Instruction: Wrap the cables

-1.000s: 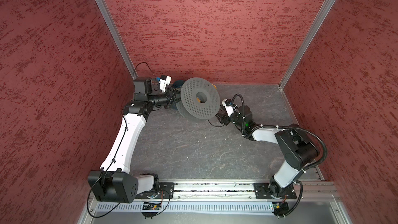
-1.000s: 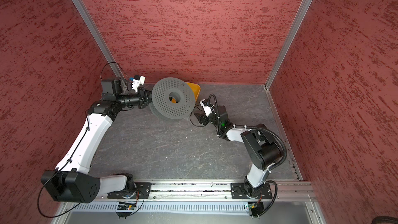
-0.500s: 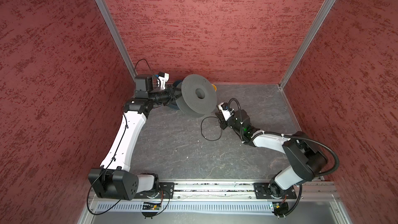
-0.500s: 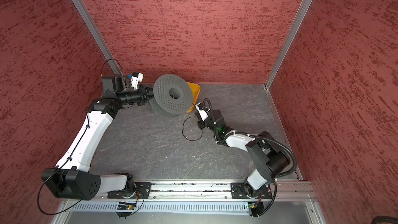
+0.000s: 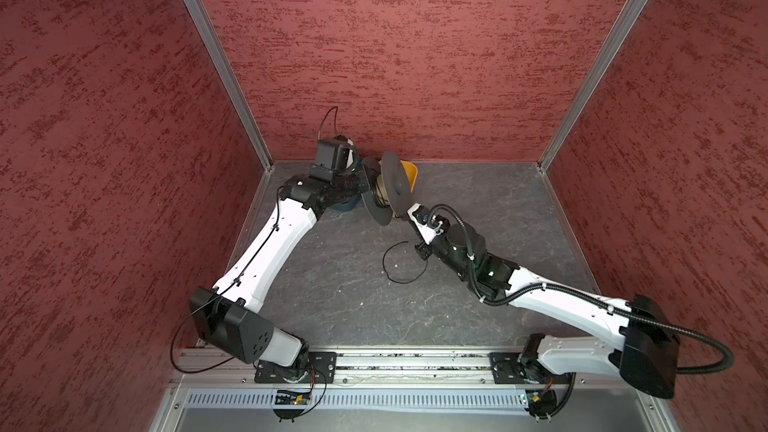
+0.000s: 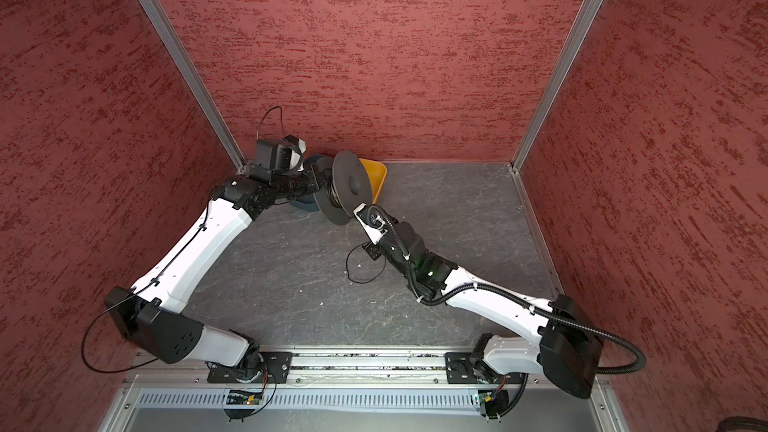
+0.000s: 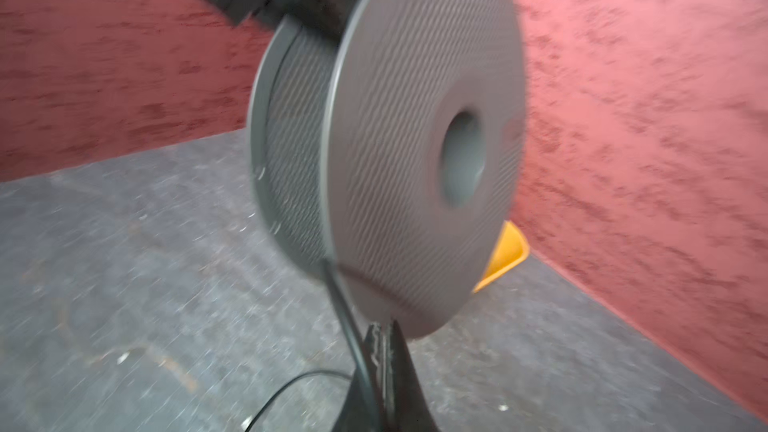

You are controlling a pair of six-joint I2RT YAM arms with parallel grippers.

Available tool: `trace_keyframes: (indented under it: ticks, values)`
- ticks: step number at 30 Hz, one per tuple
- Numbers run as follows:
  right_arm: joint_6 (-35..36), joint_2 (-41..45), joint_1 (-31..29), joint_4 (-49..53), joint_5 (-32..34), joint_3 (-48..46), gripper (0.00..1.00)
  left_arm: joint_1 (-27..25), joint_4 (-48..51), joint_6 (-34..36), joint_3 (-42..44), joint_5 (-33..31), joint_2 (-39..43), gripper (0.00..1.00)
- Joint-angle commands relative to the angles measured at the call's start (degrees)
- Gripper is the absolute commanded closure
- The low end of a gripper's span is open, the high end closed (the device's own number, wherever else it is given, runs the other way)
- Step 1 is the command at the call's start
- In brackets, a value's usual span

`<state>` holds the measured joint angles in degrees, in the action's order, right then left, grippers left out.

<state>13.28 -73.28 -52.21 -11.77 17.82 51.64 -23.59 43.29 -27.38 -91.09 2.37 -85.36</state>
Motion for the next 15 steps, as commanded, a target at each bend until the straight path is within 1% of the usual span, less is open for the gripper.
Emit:
trace_keyframes:
  ticks: [1,3,4,5,7,9,11,13,15]
  values:
    - [2.7,-2.2,-0.2,1.0,12.9,5.3,1.0,-1.6,4.5,4.7,-4.0,-8.7,-0.8,1.0]
    - [4.8,-4.7,-0.1,-3.8,17.5,6.8,1.0,-3.2,7.2,6.4,-5.3,-10.0,-2.1,1.0]
    - [5.6,-6.2,0.0,-4.9,20.1,8.2,0.98,-3.7,8.2,7.0,-5.8,-9.9,-2.6,1.0]
    - [6.2,-8.4,0.3,-5.2,23.0,10.6,0.97,-4.2,9.2,7.6,-5.9,-9.0,-2.8,1.0]
    - [5.7,-12.9,1.4,-3.1,25.2,16.0,0.98,-4.5,10.2,9.0,-5.6,-6.1,-2.9,1.0]
    - [3.5,-15.3,2.8,0.5,23.5,20.2,0.98,-4.6,11.6,10.3,-5.5,-4.3,-2.6,1.0]
    - [0.8,-16.6,4.3,4.7,20.7,23.8,0.97,-4.6,13.2,11.3,-5.5,-4.2,-2.0,1.0]
    - [1.1,-16.4,4.8,5.2,18.0,24.6,0.95,-4.4,14.4,12.2,-5.5,-4.4,-1.4,1.0]
    - [0.9,-16.0,5.8,5.4,13.2,24.8,0.89,-4.3,14.9,13.8,-5.7,-3.5,-1.0,1.0]
